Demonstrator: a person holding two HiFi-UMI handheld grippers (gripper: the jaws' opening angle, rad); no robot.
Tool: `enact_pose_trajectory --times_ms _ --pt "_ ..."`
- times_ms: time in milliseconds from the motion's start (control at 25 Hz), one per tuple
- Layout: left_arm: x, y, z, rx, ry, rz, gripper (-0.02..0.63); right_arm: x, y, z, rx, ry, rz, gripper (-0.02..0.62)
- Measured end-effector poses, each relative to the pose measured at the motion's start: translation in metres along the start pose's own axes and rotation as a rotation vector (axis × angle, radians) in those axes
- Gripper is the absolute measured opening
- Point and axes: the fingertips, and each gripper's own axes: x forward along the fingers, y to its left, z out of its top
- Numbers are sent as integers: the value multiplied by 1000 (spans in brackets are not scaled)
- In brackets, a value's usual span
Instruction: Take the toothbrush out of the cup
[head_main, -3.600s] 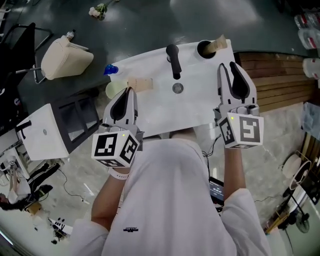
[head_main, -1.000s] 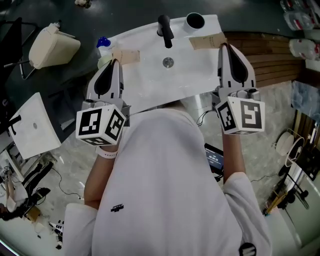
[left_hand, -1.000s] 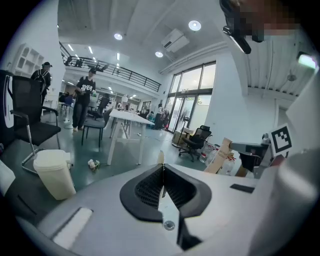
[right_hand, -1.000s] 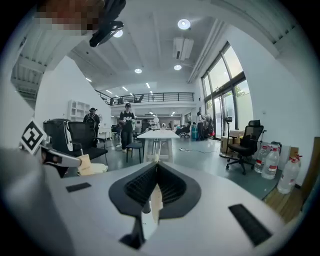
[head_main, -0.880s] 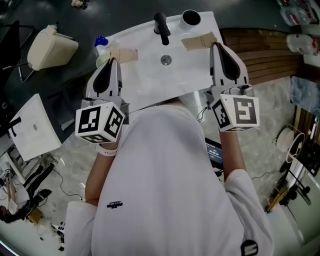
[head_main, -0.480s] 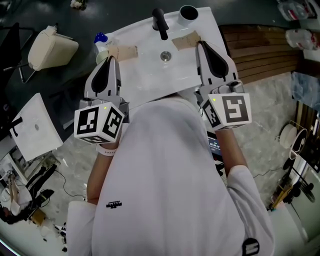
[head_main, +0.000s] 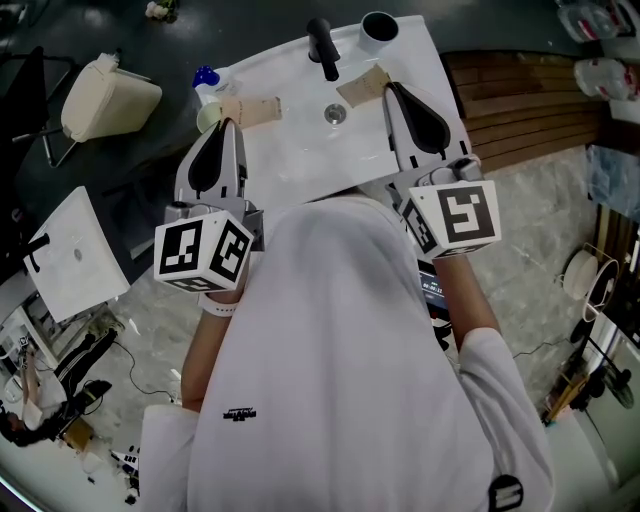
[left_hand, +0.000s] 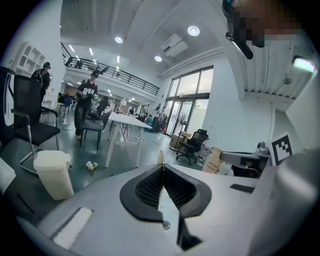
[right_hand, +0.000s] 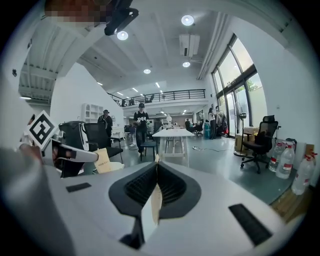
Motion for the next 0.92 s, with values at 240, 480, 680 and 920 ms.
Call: enact_pose_trajectory --times_ms 240,480,680,920 --pt "-3 2 0 -2 -5 9 6 2 0 0 15 2 16 6" --pt "-5 0 2 -3 -7 8 6 5 12 5 -34 9 71 6" --pt "-6 -3 1 -2 -7 6 6 2 11 5 -32 5 67 6" --pt "-9 -3 -1 -4 -3 4 6 -3 8 -3 -23 21 58 6"
